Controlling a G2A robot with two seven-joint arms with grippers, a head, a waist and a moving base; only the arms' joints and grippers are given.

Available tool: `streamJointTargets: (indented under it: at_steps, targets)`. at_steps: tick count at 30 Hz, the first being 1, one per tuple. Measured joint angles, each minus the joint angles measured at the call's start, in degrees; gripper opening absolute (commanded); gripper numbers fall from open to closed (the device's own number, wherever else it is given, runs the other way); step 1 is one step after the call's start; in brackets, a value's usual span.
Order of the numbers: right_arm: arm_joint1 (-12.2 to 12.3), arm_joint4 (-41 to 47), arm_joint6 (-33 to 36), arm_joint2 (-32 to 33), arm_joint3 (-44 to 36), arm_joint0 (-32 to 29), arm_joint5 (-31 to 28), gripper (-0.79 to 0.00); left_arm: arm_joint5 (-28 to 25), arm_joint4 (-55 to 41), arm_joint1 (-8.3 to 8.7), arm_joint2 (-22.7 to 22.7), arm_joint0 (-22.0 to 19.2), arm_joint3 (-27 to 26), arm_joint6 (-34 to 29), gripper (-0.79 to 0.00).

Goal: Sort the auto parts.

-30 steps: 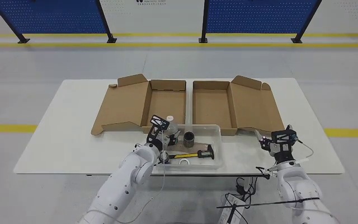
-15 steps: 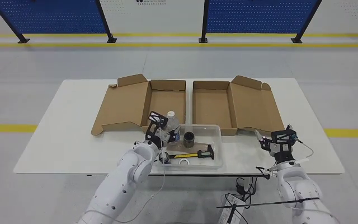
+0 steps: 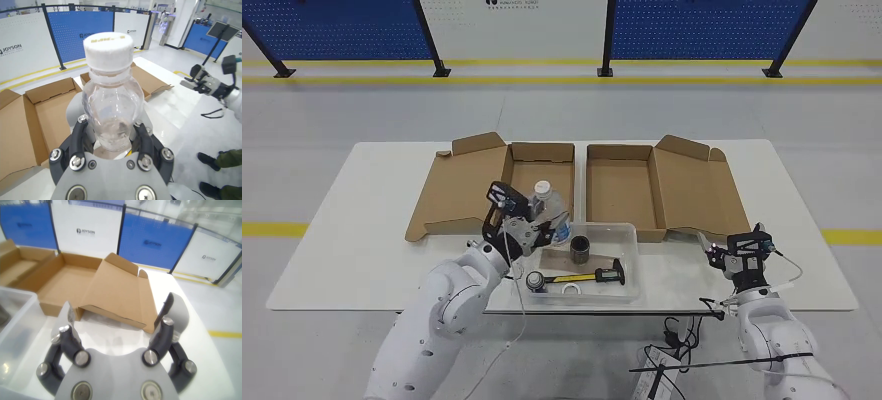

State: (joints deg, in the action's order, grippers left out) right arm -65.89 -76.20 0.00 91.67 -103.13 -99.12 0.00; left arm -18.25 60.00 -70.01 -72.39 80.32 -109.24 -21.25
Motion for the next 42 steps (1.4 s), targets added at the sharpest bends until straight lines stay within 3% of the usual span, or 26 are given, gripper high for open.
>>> streamJointTargets:
  at_steps: [9,17,25,32,39,42]
  targets:
    - [0.0,0.0,0.0,0.0,0.0,0.0,0.0,0.0,-13.0,-8.8,1.76,-6.1,5.5,-7.0,-6.6,-0.785]
    - [0.0,0.0,0.0,0.0,0.0,0.0,0.0,0.0,-15.9,-17.6,2.87,-9.1,7.4,-10.1,-13.9,-0.785]
    - [0.0,0.0,0.0,0.0,0.0,0.0,0.0,0.0,-17.9,-19.3,3.5,-9.1,7.4,-9.9,-14.8,-0.785]
    - [0.0,0.0,0.0,0.0,0.0,0.0,0.0,0.0,-17.8,-17.4,3.39,-5.7,5.1,-5.2,-11.3,-0.785]
    - [0.0,0.0,0.0,0.0,0.0,0.0,0.0,0.0,-17.7,-13.5,2.92,-0.8,-0.3,1.3,-7.6,-0.785]
    - [0.0,0.0,0.0,0.0,0.0,0.0,0.0,0.0,-15.4,-10.8,2.5,1.0,-2.9,3.9,-4.4,-0.785]
